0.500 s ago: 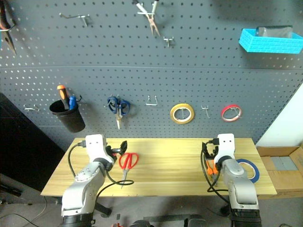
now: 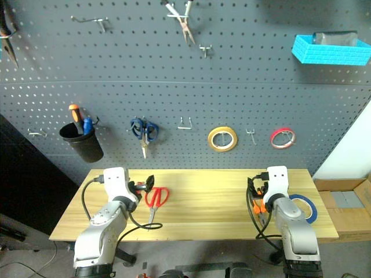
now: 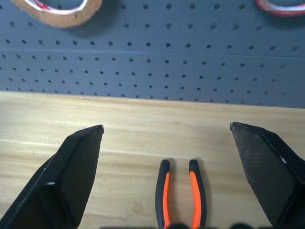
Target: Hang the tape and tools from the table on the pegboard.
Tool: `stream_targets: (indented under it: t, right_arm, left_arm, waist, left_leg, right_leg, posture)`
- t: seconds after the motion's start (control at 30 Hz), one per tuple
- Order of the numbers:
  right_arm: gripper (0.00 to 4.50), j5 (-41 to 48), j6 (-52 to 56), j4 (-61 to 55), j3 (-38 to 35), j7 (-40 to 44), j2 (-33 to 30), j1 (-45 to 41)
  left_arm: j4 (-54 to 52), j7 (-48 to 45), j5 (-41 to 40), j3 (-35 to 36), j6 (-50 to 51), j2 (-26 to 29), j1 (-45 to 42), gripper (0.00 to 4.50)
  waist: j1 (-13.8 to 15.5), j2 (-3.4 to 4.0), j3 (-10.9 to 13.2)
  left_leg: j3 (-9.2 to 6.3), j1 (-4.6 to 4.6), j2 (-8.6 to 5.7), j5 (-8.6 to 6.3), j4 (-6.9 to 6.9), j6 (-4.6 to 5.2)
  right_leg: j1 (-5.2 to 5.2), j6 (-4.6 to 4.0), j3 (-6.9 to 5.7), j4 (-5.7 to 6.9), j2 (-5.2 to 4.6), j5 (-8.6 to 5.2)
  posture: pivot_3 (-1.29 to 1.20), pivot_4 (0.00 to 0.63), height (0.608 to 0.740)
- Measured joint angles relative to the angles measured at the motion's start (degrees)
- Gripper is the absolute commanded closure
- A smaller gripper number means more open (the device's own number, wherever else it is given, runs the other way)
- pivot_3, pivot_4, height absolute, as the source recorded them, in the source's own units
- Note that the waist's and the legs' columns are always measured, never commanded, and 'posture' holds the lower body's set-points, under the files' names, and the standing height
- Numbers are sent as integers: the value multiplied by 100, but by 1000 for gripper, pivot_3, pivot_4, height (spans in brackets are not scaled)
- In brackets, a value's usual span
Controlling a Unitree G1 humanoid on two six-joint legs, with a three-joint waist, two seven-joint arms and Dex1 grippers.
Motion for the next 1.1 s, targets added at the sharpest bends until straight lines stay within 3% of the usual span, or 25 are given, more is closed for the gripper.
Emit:
stream_targets:
  t: [0.73, 0.93, 1.1]
  right_arm:
    - [76, -32, -121, 0, 28, 8, -181, 172]
    - [76, 83, 12, 192, -231, 336, -662, 266]
    - [76, 150, 15, 750, -523, 712, -1339, 431]
  left_arm:
    - [-150, -81, -98, -12, 234, 26, 96, 27]
    - [63, -926, 117, -897, 190, 636, -249, 27]
    - [661, -2000, 270, -2049, -176, 652, -1237, 27]
  waist:
    - [-7, -3, 42]
    - [20, -7, 161]
    - [-68, -4, 329]
  left_leg:
    - [1, -1, 0, 0, -1, 0]
    - [-4, -10, -7, 0, 5, 0]
    - [9, -33, -9, 0, 5, 2]
  right_leg:
    - [-1, -1, -1, -3, -1, -1]
    - [1, -19, -8, -7, -6, -13]
    - [-7, -6, 3, -14, -8, -5]
  posture:
    - [26, 83, 740]
    - [-17, 119, 740]
    - [-76, 165, 740]
